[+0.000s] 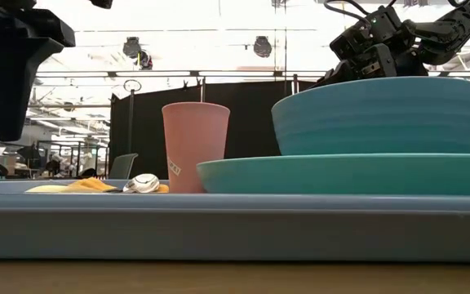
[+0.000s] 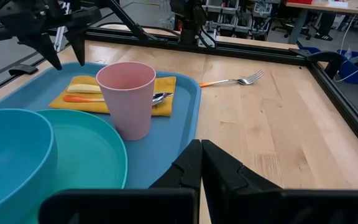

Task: Set up tray
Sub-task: Adjust the yellow napkin on the blue serving tray

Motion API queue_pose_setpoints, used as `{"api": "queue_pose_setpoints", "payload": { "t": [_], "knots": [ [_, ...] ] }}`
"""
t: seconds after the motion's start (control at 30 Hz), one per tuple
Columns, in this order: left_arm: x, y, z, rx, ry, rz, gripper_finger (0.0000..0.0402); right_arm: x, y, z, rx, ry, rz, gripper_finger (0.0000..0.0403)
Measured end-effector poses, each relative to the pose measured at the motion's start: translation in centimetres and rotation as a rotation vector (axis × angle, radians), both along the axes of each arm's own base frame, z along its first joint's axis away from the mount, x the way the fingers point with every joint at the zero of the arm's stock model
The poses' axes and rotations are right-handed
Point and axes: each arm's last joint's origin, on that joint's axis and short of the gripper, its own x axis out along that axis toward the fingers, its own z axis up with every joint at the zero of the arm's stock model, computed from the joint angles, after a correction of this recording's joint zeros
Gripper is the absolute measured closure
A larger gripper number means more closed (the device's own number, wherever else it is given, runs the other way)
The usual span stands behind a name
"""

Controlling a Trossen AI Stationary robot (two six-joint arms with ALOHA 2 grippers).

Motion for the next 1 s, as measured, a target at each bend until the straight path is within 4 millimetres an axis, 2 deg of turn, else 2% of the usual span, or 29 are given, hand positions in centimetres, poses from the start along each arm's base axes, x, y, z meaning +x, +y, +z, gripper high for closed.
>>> {"api": "queue_pose_setpoints", "payload": {
  "t": [0.17,0.57,1.0],
  "knots": [
    [0.2,-0.2,-0.1,-0.015,-0.010,-0.062,0.0151,0.0,0.0,0.0,0.000,0.000,0.000,0.0403],
    [0.4,-0.4,-2.4,0.009,0.088,-0.138,0.0151,0.0,0.0,0.0,-0.001,-0.001,0.000,0.0403],
    [0.0,0.0,-3.0,0.037,0.123,-0.146,0.0151,0.0,0.0,0.0,-0.002,-0.002,-0.001,0.0403]
  ]
}}
